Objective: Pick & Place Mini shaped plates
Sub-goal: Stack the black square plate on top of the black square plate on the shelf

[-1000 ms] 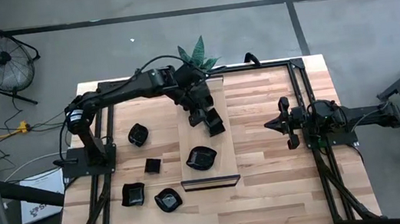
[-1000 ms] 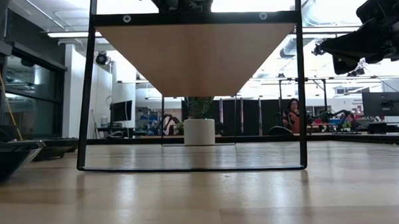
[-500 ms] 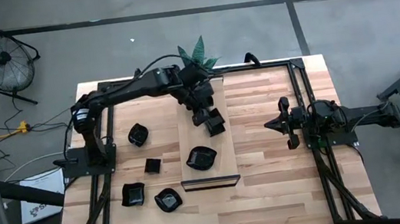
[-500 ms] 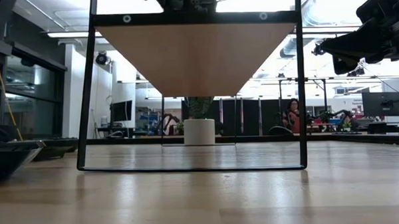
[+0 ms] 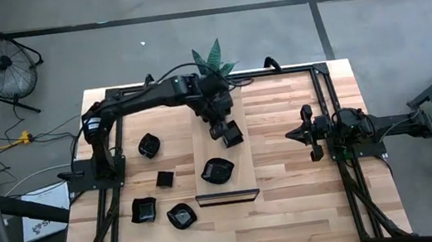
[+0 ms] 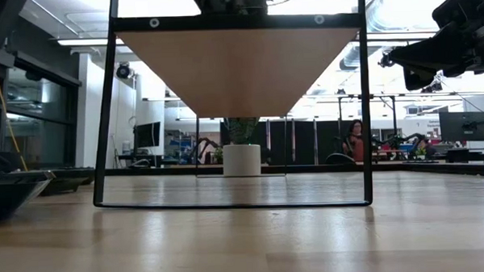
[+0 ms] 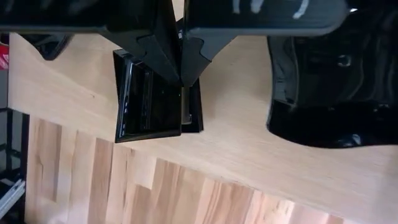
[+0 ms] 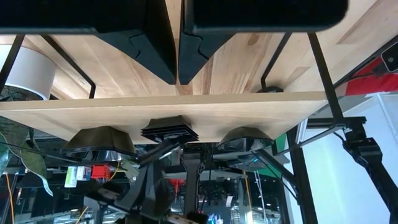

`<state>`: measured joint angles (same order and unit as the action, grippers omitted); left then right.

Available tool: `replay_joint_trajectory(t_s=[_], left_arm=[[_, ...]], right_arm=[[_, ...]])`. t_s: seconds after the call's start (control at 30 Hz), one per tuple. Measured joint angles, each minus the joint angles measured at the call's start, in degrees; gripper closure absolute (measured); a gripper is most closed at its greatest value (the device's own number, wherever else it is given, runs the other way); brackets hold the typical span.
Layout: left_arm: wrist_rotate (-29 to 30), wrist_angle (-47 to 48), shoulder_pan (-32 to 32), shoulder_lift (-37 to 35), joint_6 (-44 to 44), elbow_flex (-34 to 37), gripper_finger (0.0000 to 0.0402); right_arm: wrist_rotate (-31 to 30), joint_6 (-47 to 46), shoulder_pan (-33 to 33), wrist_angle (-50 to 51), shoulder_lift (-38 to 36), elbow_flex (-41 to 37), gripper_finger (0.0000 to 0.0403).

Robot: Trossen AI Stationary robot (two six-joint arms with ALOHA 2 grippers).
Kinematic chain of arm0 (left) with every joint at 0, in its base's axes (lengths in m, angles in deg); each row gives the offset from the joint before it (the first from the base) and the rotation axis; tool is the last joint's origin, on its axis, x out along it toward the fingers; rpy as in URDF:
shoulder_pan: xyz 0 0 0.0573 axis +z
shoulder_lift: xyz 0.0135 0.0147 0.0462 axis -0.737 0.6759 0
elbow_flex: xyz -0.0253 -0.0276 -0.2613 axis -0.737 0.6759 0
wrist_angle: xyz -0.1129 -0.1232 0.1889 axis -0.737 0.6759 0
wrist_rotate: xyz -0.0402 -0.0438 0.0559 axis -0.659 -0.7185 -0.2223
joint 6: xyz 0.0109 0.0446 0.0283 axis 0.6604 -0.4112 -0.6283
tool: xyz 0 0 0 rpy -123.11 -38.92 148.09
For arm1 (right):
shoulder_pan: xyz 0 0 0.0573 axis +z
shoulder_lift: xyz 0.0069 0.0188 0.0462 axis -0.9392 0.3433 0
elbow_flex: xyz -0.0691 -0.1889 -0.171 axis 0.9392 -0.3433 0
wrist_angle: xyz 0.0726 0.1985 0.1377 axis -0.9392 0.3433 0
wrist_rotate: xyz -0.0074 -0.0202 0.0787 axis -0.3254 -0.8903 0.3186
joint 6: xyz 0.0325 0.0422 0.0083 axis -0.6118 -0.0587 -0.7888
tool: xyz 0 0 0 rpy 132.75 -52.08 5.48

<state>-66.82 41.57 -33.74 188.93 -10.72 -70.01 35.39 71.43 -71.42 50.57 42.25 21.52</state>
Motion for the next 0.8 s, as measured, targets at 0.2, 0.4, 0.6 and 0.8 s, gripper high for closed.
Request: replay_joint_trajectory(t_s=[0.2,0.4,0.6,0.8], left_arm=[[2.5,1.3,0.0,0.8,0.0,0.0,0.0401],[2.8,1.2,0.1,0.7,0.0,0.0,0.0400],[2.3,2.8,0.1,0.7,-1.6,0.0,0.0393],[2.6,6.4,0.1,0.7,-4.3,-1.5,0.0393]], right_arm=[[0.0,0.0,0.0,0.0,0.0,0.0,0.0391],[0.0,0.0,0.0,0.0,0.0,0.0,0.0391],[0.0,0.0,0.0,0.0,0.0,0.0,0.0391],[0.0,0.0,0.0,0.0,0.0,0.0,0.0391]])
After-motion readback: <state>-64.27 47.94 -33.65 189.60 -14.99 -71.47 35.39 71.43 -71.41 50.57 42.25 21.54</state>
